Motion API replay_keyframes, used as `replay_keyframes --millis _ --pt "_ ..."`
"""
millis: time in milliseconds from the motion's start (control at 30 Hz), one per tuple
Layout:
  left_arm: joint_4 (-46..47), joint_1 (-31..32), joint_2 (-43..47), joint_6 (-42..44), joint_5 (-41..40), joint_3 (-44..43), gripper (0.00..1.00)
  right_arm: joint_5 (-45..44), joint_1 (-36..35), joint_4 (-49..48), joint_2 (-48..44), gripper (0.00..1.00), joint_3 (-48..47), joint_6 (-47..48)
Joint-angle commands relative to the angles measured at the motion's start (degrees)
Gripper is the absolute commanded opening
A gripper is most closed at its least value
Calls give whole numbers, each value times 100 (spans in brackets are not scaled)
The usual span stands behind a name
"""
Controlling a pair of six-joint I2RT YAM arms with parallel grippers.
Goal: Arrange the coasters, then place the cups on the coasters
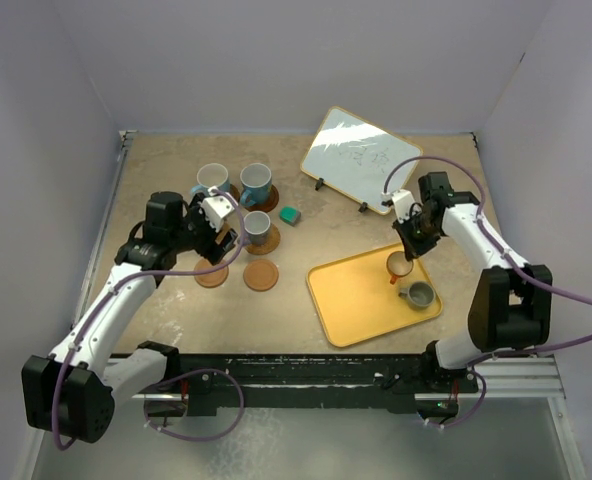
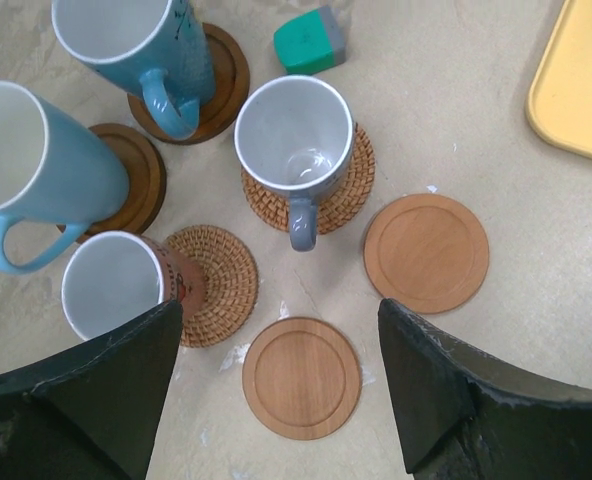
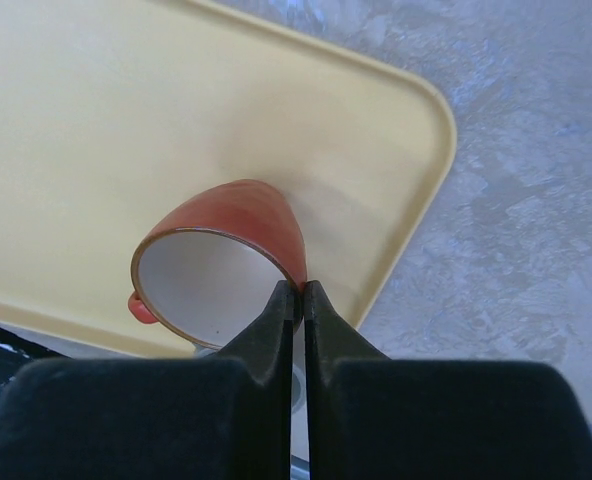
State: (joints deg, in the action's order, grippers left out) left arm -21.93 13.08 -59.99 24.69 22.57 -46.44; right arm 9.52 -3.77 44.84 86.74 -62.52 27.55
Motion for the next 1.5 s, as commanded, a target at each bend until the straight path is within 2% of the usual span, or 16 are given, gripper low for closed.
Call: replay_keyframes --millis 0,200,400,500,767,1033,1233,1467 --pt "228 -19 17 63 566 -456 76 575 -9 317 -371 0 -651 -393" --pt "167 168 -373 -100 639 -1039 77 662 -348 56 -587 0 -1166 -1342" --pt "203 1066 -965 -81 -298 -1884 77 -7 -1076 -1012 -718 0 -1535 -2339" --pt "281 1306 -1275 -461 -341 -2310 77 -184 -1328 -1444 -746 0 -1670 -2731" --pt "584 1964 -2069 -2150 -598 -3304 70 -966 -1893 -2415 -875 0 -1536 -3487" --pt "846 2436 -2792 -3232 -786 -3960 68 -1315 -2127 -2743 -878 0 -1532 -3887" --pt "1041 2631 -3263 -3653 -1340 -4217 66 -1455 -2283 -2771 -896 0 -1553 -4003" --pt "890 2752 -3851 -3909 -1635 -4577 54 -1423 -2362 -2755 -922 0 -1538 -3995"
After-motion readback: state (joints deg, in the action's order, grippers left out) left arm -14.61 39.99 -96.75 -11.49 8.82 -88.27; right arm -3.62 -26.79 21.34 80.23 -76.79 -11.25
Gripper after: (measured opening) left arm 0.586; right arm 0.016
